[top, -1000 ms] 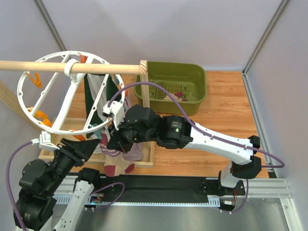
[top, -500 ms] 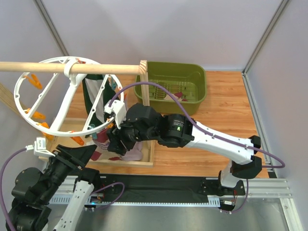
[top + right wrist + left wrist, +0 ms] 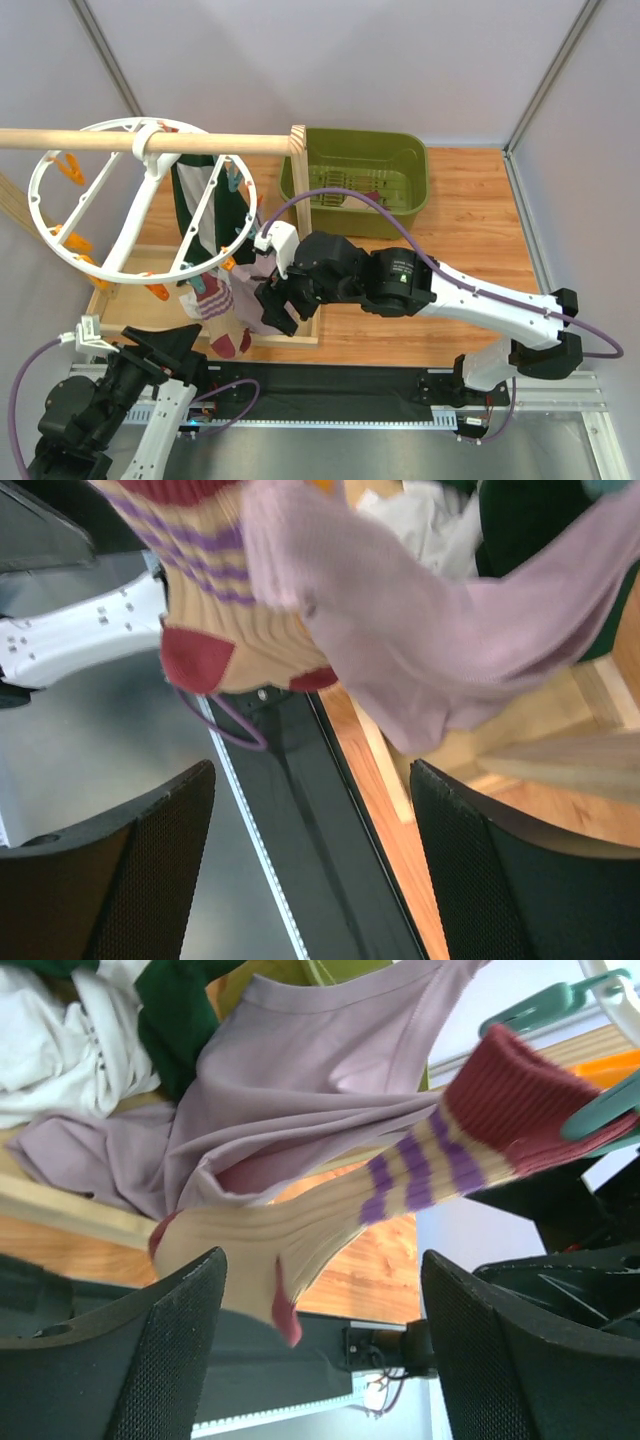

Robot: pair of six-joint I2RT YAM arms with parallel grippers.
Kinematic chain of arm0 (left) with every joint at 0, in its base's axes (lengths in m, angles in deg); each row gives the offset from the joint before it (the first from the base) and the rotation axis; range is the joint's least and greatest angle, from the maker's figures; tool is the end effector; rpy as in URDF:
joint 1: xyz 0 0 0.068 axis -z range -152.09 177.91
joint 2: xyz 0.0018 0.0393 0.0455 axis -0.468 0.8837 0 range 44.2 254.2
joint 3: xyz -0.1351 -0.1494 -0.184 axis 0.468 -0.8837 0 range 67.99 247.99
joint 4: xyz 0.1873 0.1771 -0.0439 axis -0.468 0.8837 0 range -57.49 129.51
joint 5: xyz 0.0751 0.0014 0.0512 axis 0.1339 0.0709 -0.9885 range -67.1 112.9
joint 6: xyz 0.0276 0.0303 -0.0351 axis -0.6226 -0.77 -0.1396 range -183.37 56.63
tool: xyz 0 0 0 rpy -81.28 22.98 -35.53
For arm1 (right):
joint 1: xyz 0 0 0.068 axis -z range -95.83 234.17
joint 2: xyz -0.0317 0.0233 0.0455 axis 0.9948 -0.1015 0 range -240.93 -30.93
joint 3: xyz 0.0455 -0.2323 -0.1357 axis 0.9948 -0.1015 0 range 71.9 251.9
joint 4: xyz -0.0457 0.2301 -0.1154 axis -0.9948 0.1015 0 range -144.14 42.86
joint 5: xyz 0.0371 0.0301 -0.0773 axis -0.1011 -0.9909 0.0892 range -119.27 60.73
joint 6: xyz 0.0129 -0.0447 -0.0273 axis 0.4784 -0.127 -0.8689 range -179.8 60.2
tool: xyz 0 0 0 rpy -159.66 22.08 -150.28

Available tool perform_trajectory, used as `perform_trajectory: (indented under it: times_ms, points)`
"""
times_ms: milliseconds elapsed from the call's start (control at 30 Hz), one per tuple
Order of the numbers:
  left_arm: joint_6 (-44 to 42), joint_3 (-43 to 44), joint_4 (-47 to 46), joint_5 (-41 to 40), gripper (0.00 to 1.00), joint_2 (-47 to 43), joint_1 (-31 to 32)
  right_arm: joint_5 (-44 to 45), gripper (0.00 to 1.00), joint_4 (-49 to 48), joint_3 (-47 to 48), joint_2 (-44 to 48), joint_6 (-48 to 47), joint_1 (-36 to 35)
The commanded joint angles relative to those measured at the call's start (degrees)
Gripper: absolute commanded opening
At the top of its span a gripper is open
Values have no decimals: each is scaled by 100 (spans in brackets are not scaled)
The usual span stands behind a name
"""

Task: Clip the socks to the hanger
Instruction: Rotate the hanger at the clothesline.

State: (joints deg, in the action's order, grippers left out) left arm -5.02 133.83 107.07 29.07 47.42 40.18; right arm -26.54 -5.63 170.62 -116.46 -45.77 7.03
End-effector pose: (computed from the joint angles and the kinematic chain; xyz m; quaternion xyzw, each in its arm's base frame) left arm -0.0762 0.0127 0.3508 -0.2724 0.7271 -0.3976 0.4889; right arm 0.0714 0.3053 0.4276 -0.4555 0.7625 0.3131 0.3364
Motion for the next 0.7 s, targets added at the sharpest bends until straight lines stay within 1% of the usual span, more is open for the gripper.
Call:
perform_trajectory:
  times_ms: [0,33,133,167,200,233,267,300,367,400,467,500,667]
  points:
    - [300,-116,381,-152,83,-261,-6,167,79,-622,-388,414,258,15]
    - [170,-107,427,-82,81,-261,-6,211,79,-676,-432,432,372,15]
    - [-33,42,620,-2,81,-270,-6,325,79,-808,-389,380,286,-133]
    - [-173,217,655,-2,81,-478,-6,482,79,-834,-232,354,190,-221]
    - [-244,331,795,-150,81,-507,-6,736,80,-861,-108,232,163,-387]
    - [-332,489,883,-239,81,-516,3,782,80,-852,50,143,162,-433]
    - [-428,839,997,-335,81,-472,3,783,80,-800,286,21,310,-459]
    - [-499,999,1173,-423,81,-446,12,826,80,-643,671,-189,425,-546]
    - [-709,1385,1262,-433,80,-367,12,984,78,-798,763,-305,479,-705]
    - [-754,1483,1349,-433,80,-358,12,1237,77,-1087,737,-375,479,-888]
    - [-860,1641,1420,-433,80,-358,12,1633,75,-1361,614,-463,383,-1056]
    - [-895,1668,1438,-442,79,-358,12,2166,74,-1501,596,-551,286,-1170]
    - [-922,1573,1315,-231,79,-524,12,3285,76,-1511,570,-570,-381,-1189]
